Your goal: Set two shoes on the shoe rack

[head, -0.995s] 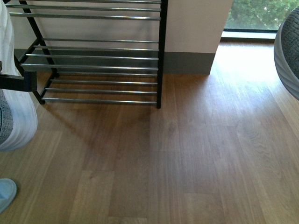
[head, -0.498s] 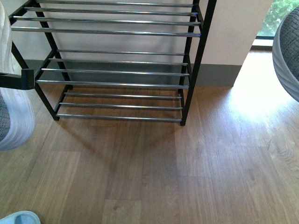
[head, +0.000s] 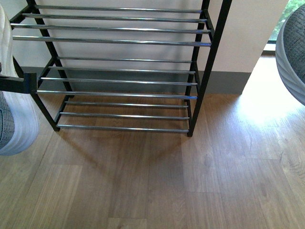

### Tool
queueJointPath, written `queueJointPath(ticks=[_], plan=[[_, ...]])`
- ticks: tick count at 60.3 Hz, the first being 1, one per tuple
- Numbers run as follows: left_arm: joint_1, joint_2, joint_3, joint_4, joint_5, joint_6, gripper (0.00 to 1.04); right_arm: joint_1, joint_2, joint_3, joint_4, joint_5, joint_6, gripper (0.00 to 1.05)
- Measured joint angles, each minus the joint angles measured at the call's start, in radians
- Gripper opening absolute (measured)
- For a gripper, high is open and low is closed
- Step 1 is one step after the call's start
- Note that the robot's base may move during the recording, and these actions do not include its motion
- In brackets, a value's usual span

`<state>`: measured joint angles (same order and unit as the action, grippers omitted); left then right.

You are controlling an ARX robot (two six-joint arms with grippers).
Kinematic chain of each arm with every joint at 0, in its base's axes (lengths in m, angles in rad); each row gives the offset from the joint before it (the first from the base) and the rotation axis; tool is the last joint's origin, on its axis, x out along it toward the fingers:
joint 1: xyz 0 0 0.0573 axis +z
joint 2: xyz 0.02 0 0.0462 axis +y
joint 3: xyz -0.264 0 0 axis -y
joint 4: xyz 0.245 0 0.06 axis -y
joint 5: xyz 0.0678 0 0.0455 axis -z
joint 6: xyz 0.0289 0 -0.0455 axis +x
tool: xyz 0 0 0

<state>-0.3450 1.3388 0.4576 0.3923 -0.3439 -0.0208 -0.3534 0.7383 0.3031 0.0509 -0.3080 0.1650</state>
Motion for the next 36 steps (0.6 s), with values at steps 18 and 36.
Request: queueJointPath(ticks=[18,36], plan=[[0.0,0.0,0.0,0.0,0.0,0.0,0.02,0.0,0.001,0.0,0.0,0.0,0.0,0.01],[0.0,0.0,0.0,0.0,0.0,0.0,0.02,0.0,0.001,0.0,0.0,0.0,0.0,0.01]])
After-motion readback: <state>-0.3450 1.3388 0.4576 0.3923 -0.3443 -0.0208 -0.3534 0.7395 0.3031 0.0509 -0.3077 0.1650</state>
